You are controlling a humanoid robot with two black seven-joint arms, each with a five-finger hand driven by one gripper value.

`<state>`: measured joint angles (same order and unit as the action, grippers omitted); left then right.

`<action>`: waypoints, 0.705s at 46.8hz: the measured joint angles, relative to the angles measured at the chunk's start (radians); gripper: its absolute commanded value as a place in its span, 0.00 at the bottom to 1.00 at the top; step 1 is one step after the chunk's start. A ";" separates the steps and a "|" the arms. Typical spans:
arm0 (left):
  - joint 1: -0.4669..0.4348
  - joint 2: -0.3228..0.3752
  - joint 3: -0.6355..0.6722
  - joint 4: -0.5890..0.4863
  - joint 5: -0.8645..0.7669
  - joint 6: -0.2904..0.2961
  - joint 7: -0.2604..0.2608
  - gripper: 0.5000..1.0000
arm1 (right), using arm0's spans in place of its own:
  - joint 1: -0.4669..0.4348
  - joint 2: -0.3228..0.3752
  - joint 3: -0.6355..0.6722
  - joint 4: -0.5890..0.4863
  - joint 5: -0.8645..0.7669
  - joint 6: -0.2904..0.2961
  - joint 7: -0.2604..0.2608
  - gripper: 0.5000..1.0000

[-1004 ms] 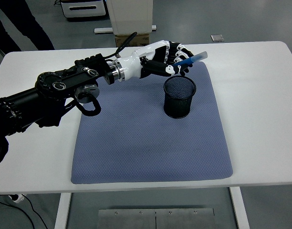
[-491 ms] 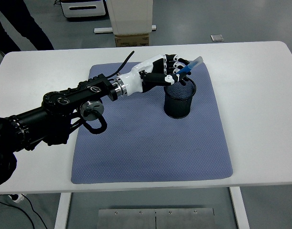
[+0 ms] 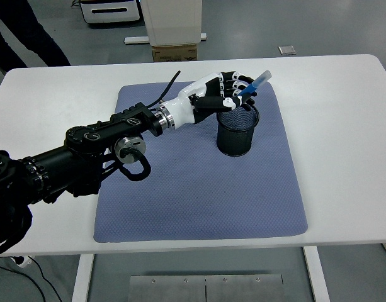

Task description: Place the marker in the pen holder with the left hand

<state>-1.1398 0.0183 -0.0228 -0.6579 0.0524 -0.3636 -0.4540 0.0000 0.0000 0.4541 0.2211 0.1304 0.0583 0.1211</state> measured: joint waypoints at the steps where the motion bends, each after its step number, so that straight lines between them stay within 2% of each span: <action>1: 0.000 0.000 0.000 0.001 0.000 0.004 0.000 0.15 | 0.000 0.000 0.000 0.000 0.000 0.000 0.000 1.00; 6: 0.000 0.000 0.001 0.001 0.000 0.014 0.000 0.34 | 0.000 0.000 0.000 0.000 0.000 0.000 0.000 1.00; 11: 0.000 0.000 -0.001 0.001 0.000 0.014 0.000 0.40 | 0.000 0.000 0.000 0.000 0.000 0.000 0.000 1.00; 12: 0.000 0.002 -0.002 0.001 -0.001 0.015 0.000 0.51 | 0.000 0.000 0.000 0.000 0.000 0.000 0.000 1.00; 14: 0.000 0.003 -0.002 0.001 -0.001 0.017 0.000 0.58 | 0.000 0.000 0.000 0.000 0.000 0.000 0.000 1.00; 19: 0.000 0.009 -0.006 0.002 -0.002 0.019 0.001 0.68 | 0.000 0.000 0.000 0.000 0.000 0.000 0.000 1.00; 27: -0.008 0.015 -0.032 0.001 -0.002 0.018 0.002 0.73 | 0.000 0.000 0.000 0.000 0.000 0.000 0.000 1.00; 31: -0.013 0.038 -0.060 0.001 -0.002 0.017 0.002 0.84 | 0.000 0.000 0.000 0.000 0.000 0.000 0.000 1.00; 33: -0.015 0.060 -0.084 0.002 -0.002 0.014 0.002 0.94 | 0.000 0.000 0.000 0.000 0.000 0.000 0.000 1.00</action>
<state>-1.1544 0.0785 -0.1069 -0.6564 0.0506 -0.3495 -0.4524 0.0000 0.0000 0.4540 0.2209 0.1304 0.0582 0.1212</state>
